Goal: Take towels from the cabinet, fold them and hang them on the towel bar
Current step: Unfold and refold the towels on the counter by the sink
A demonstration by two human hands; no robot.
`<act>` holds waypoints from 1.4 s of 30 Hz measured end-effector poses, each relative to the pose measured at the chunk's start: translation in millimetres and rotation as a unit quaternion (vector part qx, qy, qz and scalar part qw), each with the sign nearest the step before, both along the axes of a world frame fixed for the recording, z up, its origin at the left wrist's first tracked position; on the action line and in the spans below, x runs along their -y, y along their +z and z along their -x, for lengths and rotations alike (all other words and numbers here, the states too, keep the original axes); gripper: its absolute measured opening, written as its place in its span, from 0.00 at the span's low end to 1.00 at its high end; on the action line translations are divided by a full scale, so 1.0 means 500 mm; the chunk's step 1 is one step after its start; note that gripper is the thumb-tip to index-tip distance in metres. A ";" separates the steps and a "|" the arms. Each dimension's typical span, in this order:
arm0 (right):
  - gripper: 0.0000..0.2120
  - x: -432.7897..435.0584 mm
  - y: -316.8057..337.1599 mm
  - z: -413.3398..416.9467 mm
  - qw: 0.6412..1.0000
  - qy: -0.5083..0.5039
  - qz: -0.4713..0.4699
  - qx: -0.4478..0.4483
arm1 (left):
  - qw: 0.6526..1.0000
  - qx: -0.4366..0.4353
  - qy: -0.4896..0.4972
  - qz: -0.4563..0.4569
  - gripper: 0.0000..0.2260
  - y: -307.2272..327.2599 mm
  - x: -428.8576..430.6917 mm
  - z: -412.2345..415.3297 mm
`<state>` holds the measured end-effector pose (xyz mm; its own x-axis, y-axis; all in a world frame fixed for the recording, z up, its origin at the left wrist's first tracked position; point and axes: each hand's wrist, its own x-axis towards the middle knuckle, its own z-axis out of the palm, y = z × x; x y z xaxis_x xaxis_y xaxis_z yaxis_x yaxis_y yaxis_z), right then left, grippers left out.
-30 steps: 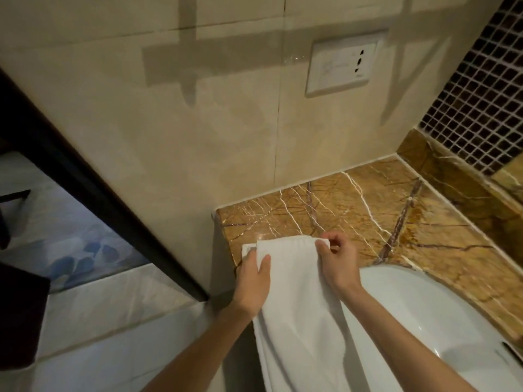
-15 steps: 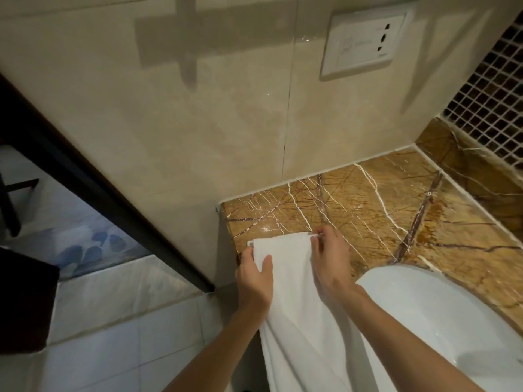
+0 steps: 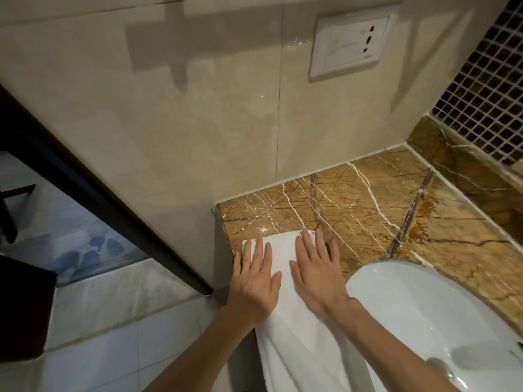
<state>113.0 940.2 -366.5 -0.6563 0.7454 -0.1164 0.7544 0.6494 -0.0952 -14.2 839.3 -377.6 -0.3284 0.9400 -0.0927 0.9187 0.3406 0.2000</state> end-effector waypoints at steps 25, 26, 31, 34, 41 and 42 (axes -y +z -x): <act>0.12 0.242 0.097 -0.258 0.954 -0.116 0.153 -0.229 | 0.981 0.169 0.093 -0.007 0.20 0.107 0.165 -0.168; 0.12 0.255 0.100 -0.276 0.954 -0.117 0.161 -0.223 | 0.979 0.179 0.100 -0.016 0.20 0.113 0.177 -0.180; 0.16 0.319 0.113 -0.366 0.963 -0.113 0.197 -0.148 | 0.948 0.294 0.112 -0.052 0.19 0.138 0.244 -0.251; 0.12 0.344 0.120 -0.413 0.956 -0.131 0.236 -0.112 | 0.898 0.413 0.144 -0.053 0.22 0.153 0.268 -0.290; 0.21 0.365 0.138 -0.493 0.970 -0.121 0.209 0.035 | 0.730 0.620 0.288 -0.026 0.18 0.125 0.294 -0.390; 0.19 0.370 0.141 -0.498 0.974 -0.109 0.195 0.043 | 0.697 0.651 0.300 -0.004 0.17 0.122 0.297 -0.406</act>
